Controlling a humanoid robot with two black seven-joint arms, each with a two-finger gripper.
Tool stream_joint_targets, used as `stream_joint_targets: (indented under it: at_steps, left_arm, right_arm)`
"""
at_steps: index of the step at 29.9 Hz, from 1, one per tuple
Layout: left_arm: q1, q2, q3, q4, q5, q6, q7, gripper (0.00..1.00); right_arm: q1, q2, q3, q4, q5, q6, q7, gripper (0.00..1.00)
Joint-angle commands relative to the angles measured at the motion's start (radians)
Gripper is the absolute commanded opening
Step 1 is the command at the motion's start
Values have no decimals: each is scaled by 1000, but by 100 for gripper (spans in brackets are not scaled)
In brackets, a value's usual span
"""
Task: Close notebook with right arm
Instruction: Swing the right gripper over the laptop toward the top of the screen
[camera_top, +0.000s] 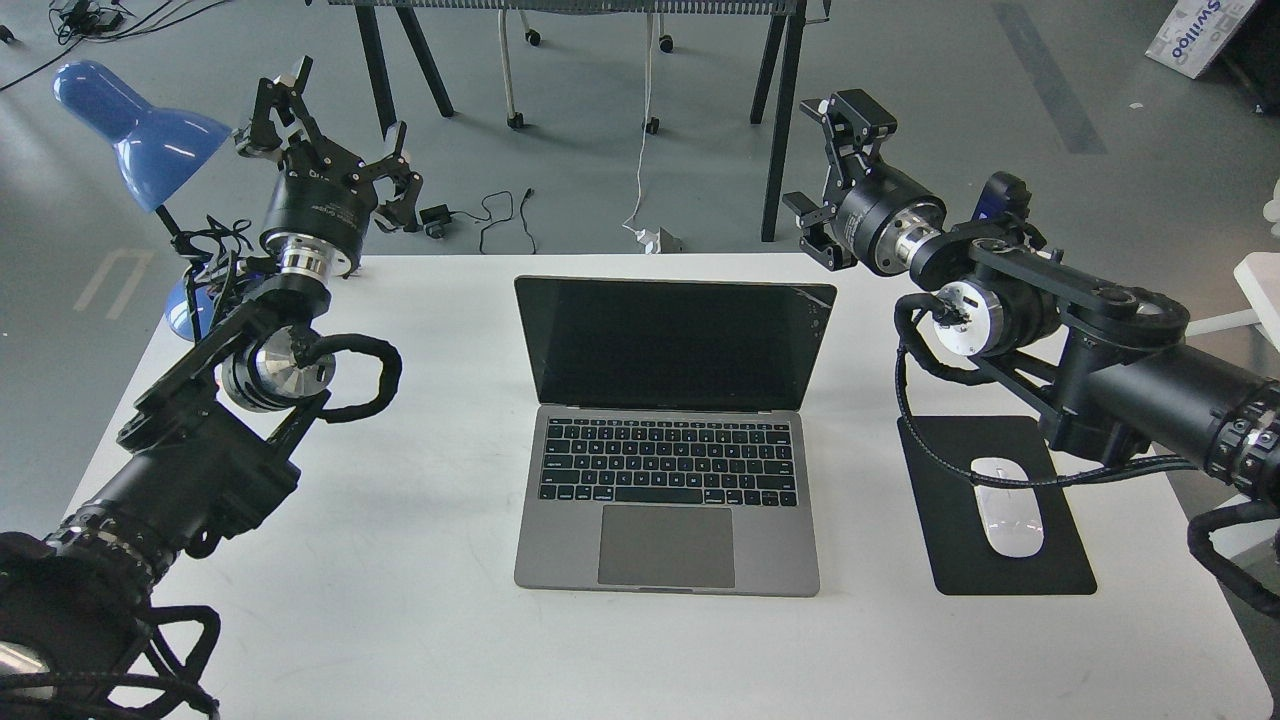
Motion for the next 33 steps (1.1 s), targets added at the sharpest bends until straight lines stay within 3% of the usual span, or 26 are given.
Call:
stream_joint_targets:
  at_steps: [1, 16, 33]
  left_arm:
    - [0, 0, 0, 0, 0, 0, 0, 100]
    - [0, 0, -1, 0, 0, 0, 0, 100]
    - [0, 0, -1, 3, 0, 2, 0, 100]
  right_arm:
    - [15, -3, -46, 6, 1, 7, 0, 100]
    - [89, -41, -188, 18, -19, 76, 0, 100]
    - [104, -43, -193, 33, -81, 139, 0, 100]
